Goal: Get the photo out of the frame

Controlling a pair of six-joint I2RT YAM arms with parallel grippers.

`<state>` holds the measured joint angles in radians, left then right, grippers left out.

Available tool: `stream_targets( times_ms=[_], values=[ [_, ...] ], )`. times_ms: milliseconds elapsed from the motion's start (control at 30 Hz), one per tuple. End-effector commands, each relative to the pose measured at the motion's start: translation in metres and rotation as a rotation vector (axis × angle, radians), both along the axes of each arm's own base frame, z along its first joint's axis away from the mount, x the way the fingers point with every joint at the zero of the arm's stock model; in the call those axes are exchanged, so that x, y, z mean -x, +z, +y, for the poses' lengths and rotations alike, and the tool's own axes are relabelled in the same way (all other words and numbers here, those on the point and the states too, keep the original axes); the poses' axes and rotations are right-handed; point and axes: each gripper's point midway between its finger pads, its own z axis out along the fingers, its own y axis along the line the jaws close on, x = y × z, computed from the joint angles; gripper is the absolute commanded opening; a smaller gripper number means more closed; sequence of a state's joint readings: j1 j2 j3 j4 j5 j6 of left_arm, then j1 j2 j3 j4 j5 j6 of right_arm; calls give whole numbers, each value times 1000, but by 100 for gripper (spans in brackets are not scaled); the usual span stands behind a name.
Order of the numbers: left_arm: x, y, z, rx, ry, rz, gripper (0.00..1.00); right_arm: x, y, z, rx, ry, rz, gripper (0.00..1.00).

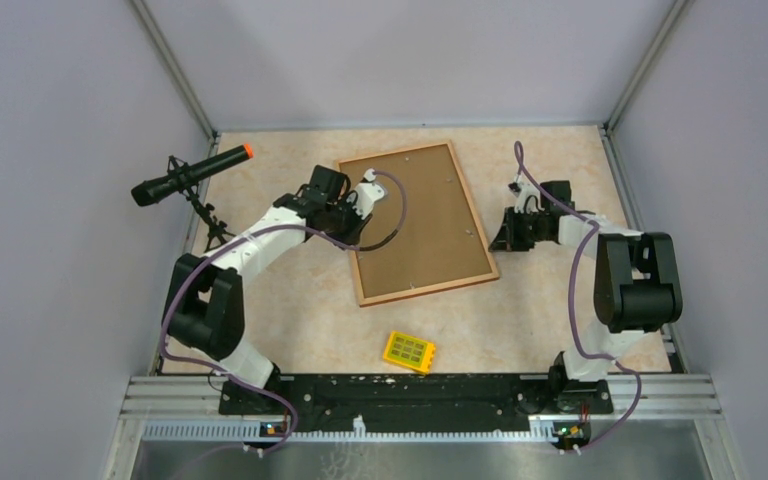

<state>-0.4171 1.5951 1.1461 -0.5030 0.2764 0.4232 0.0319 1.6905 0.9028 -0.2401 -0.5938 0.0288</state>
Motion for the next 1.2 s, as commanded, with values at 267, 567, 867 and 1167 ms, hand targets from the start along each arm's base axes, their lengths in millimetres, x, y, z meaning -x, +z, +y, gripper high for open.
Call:
stream_targets(
  times_ms=[267,567,867,1167],
  values=[
    [7,-3,1,-82,-40,-63,0,25,-19,7,-5,29,108,0],
    [33,-7,-17,-84,-133,-34,0,25,-20,7,-5,29,112,0],
    [42,-6,-32,-46,-159,-7,0,25,-19,7,-5,29,113,0],
    [27,12,-21,-84,-119,-62,0,26,-20,7,-10,34,118,0]
  ],
)
